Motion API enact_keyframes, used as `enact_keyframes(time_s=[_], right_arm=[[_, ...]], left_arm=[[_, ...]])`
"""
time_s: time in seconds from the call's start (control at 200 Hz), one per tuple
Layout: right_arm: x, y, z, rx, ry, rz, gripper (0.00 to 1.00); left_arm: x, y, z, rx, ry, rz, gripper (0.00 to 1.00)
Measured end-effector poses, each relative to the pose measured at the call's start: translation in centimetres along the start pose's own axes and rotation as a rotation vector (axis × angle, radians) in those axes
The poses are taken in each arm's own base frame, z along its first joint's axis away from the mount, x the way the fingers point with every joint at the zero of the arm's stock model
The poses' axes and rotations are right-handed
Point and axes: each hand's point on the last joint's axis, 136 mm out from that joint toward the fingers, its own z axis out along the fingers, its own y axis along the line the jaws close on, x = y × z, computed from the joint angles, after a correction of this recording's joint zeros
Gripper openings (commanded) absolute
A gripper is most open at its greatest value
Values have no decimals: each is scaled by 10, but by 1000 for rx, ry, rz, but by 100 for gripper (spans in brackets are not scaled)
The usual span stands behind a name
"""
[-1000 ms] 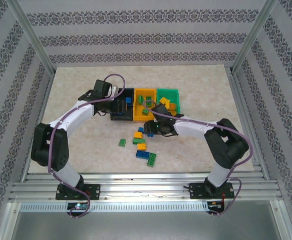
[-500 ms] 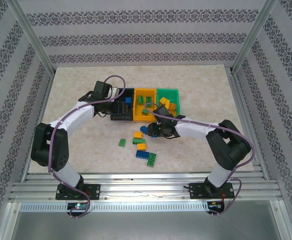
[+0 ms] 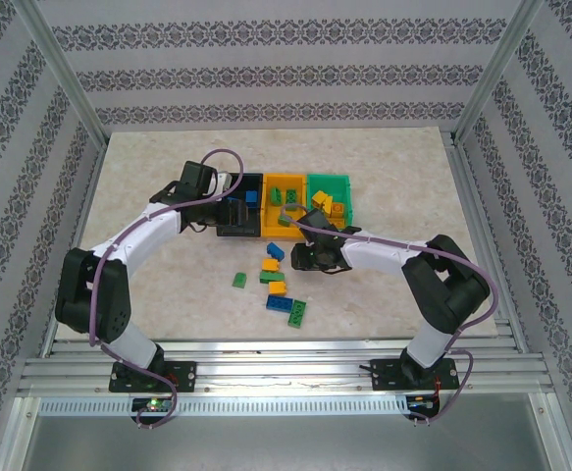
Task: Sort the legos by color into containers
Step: Pick up the lego from the center of the table, then place the lego in the container.
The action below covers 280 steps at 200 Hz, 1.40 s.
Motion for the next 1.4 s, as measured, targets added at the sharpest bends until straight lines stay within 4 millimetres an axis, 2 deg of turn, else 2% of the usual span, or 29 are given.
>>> enact_keyframes(time_s=[0.165, 0.295, 0.385, 0.5, 0.575, 0.729, 0.789, 0.864, 0.989, 1.064, 1.144, 1.309, 1.399], right_arm=[[-2, 1, -7, 6, -1, -15, 37], [-21, 18, -19, -39, -47, -39, 37], [-46, 40, -32, -97, -100, -63, 37], [-92, 80, -49, -185, -187, -95, 37], [-119, 104, -53, -234, -230, -110, 38], [-163, 140, -41, -290, -272, -147, 43], [-172, 149, -31, -306, -268, -158, 51], [-179, 155, -19, -308, -259, -171, 53], [-174, 151, -8, -289, -228, -174, 53], [-173, 146, -8, -287, -231, -172, 53], [-162, 135, -10, -277, -216, -165, 53], [-136, 97, -31, -244, -209, -129, 53], [-129, 77, -49, -232, -240, -103, 53]], left_arm=[[6, 3, 2, -5, 13, -5, 62], [9, 8, 1, -30, 9, -21, 62], [11, 10, -1, -41, 5, -38, 62], [11, 15, -3, -44, 0, -72, 62], [13, 19, -6, -44, -2, -99, 62], [22, 19, -14, -29, -10, -129, 62], [22, 17, -17, -22, -16, -130, 62], [19, 15, -21, -15, -28, -127, 62], [17, 10, -26, 1, -41, -124, 62], [17, 8, -26, 17, -38, -123, 61], [19, 2, -25, 50, -22, -122, 60], [26, -12, -14, 115, 33, -98, 59], [33, -30, -5, 141, 68, -29, 60]])
